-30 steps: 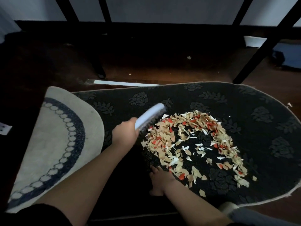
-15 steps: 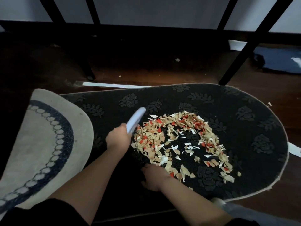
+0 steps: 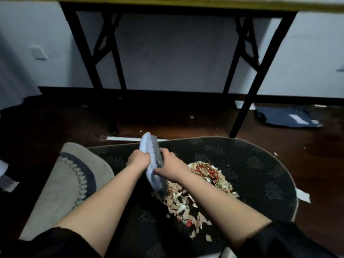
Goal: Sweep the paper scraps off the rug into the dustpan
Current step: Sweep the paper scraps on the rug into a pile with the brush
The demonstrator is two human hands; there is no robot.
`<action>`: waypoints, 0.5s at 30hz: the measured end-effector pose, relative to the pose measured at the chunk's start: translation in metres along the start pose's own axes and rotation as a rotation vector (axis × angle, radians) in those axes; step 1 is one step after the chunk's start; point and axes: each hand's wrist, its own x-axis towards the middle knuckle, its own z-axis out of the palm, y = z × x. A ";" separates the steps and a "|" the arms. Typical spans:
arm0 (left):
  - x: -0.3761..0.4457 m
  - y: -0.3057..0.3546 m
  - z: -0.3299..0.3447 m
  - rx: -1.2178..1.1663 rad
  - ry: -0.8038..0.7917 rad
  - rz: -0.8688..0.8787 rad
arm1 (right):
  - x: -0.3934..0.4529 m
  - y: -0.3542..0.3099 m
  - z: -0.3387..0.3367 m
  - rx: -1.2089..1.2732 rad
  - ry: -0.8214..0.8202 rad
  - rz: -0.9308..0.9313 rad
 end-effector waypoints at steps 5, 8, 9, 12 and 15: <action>-0.061 0.044 0.002 -0.403 -0.150 0.025 | -0.039 -0.025 -0.043 -0.183 0.010 -0.015; -0.105 0.066 0.004 -0.567 -0.226 0.060 | -0.064 -0.028 -0.063 -0.309 0.145 -0.014; -0.114 0.072 0.005 -0.612 -0.256 0.058 | -0.070 -0.027 -0.070 -0.326 0.175 -0.022; -0.147 0.088 0.003 -0.660 -0.366 0.046 | -0.091 -0.023 -0.090 -0.361 0.252 -0.055; -0.161 0.098 0.003 -0.674 -0.401 0.068 | -0.103 -0.019 -0.108 -0.391 0.330 -0.063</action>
